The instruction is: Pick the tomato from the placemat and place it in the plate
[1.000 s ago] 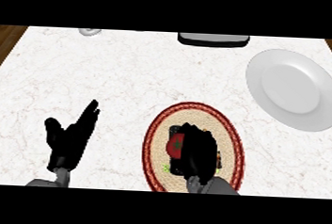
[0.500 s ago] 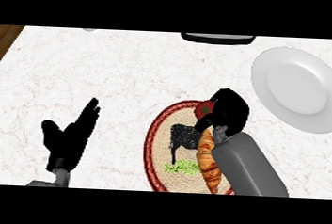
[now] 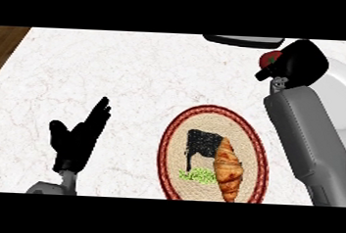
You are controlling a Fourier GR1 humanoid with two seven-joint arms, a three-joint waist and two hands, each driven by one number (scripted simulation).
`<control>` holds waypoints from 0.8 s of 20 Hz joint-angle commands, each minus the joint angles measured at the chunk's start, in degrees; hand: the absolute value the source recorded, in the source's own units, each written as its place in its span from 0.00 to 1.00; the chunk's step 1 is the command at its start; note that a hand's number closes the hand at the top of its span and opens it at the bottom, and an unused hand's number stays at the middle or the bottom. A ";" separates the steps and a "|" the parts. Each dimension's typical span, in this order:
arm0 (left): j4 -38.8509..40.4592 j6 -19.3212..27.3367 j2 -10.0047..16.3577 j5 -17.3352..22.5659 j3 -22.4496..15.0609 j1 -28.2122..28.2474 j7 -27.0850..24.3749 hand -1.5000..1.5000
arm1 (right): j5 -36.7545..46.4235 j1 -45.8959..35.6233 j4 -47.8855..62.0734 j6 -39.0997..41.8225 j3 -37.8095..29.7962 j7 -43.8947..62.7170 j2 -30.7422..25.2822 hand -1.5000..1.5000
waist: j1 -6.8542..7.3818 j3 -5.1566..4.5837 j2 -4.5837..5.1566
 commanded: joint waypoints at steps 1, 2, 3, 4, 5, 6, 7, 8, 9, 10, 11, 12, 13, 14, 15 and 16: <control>1.28 -0.64 -0.54 -0.10 -1.50 0.47 1.35 0.50 | 8.39 -7.17 4.30 -5.68 -4.74 13.25 -3.33 1.00 | 1.69 -0.16 0.46; 1.80 -0.63 -0.63 -0.12 -1.46 0.26 1.33 0.50 | 10.02 -8.44 4.90 -5.96 -5.68 13.45 -4.05 1.00 | 2.03 -0.19 0.80; 1.27 -1.00 -0.97 0.38 -1.43 -1.27 1.58 0.50 | 11.46 -8.76 5.66 -7.18 -6.79 14.10 -4.00 1.00 | 1.78 -0.07 0.95; 1.49 -0.73 -0.82 -0.19 -1.82 0.20 1.34 0.50 | 13.61 -9.60 5.98 -7.34 -7.82 14.85 -5.30 1.00 | 2.36 -0.11 0.77; 1.90 -0.99 -0.31 -0.47 -1.68 -0.82 1.63 0.50 | 15.61 -10.35 5.83 -8.55 -8.25 16.26 -4.28 1.00 | 2.01 -0.06 0.61; 2.09 -0.80 -0.48 0.00 -1.21 -0.25 1.55 0.50 | 16.91 -10.94 6.32 -9.16 -10.01 16.21 -5.86 1.00 | 2.14 -0.02 0.70; 2.15 -0.85 -1.04 -0.13 -1.96 -0.21 1.70 0.50 | 18.64 -10.72 6.95 -9.59 -10.94 16.99 -5.88 1.00 | 2.06 0.02 0.91; 2.13 -0.60 -1.06 -0.47 -2.00 -0.21 1.39 0.50 | 20.01 -10.76 6.47 -11.23 -11.97 18.00 -5.01 1.00 | 1.95 0.10 0.62; 2.37 -0.79 -0.75 0.04 -1.18 -1.09 1.68 0.50 | 21.74 -10.41 6.35 -13.01 -12.83 18.02 -5.16 1.00 | 1.25 0.16 0.57; 2.64 -0.56 -1.17 -0.20 -1.52 -0.81 1.42 0.50 | 23.16 -10.79 6.33 -13.44 -14.14 18.03 -5.45 1.00 | 1.23 0.15 0.66; 2.19 -0.63 -0.82 -0.16 -1.54 -0.48 2.06 0.50 | 24.98 -10.75 5.97 -14.45 -15.04 18.03 -5.07 1.00 | 1.45 0.22 0.42; 2.43 -0.47 -1.23 -0.22 -1.68 -0.50 1.80 0.50 | 26.10 -10.84 5.59 -15.65 -16.21 18.04 -4.55 1.00 | 1.34 0.24 0.46; 2.12 0.04 -1.07 -0.22 -1.05 -1.33 2.25 0.50 | 28.02 -10.60 4.97 -17.16 -16.76 18.04 -4.25 1.00 | 0.97 0.28 0.24; 1.94 -0.17 -1.49 -0.18 -1.64 -1.15 2.25 0.50 | 29.33 -9.52 5.39 -18.38 -18.10 18.04 -4.87 1.00 | 0.59 0.35 0.47; 2.45 -0.26 -0.36 -0.25 -0.57 -1.27 2.17 0.50 | 31.43 -9.06 5.22 -18.18 -19.38 18.04 -4.24 1.00 | 0.25 0.27 0.28; 1.96 0.07 -1.03 -0.78 -1.67 -0.29 2.03 0.50 | 33.42 -8.02 6.00 -18.24 -20.60 18.04 -3.72 1.00 | 0.39 0.29 0.19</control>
